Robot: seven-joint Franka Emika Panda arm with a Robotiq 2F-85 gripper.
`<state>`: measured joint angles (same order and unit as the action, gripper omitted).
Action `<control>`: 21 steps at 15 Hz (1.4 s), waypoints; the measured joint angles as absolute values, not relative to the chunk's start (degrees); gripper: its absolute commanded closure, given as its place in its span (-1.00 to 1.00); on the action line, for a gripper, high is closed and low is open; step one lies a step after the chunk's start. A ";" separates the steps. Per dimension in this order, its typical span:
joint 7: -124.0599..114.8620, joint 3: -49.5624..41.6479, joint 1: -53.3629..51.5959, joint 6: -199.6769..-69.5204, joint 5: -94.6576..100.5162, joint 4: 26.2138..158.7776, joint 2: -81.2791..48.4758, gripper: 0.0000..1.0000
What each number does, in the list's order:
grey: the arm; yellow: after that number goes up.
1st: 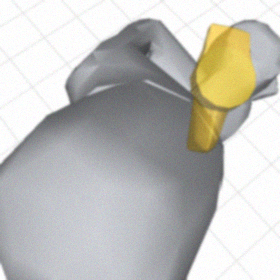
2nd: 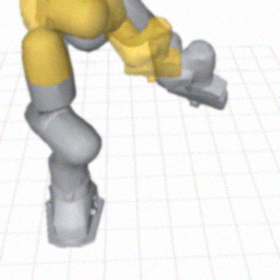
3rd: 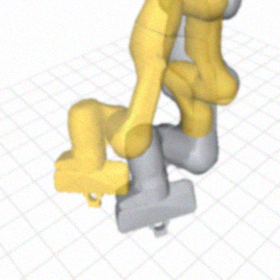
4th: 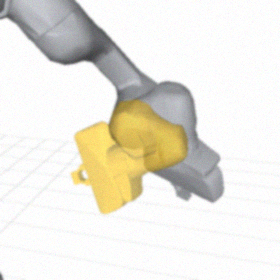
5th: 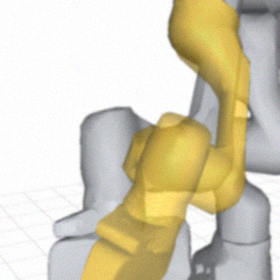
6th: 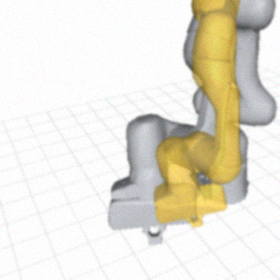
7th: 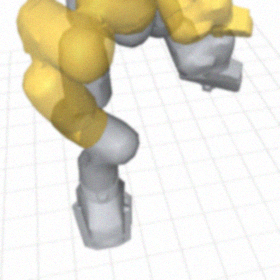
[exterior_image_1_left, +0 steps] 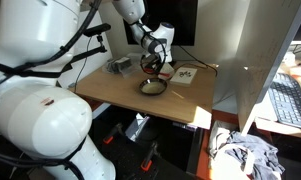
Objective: Remove the red marker from the bowl and put it on the table
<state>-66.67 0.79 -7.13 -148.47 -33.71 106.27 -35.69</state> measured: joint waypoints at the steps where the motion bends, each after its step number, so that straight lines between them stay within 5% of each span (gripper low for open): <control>1: -69.41 -1.06 -7.86 -148.52 -32.93 108.58 -33.58 0.96; 8: -85.60 -9.66 -7.80 -149.93 -29.06 122.86 -27.38 0.96; 19: -105.09 -8.94 -2.67 -152.41 -37.94 127.00 -27.10 0.96; 20: -106.54 -8.56 -2.32 -153.16 -39.25 126.86 -27.11 0.36; 21: -108.27 -8.18 -1.98 -154.07 -40.37 126.75 -27.13 0.34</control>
<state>-108.27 -8.18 -1.98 -154.07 -40.37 126.75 -27.13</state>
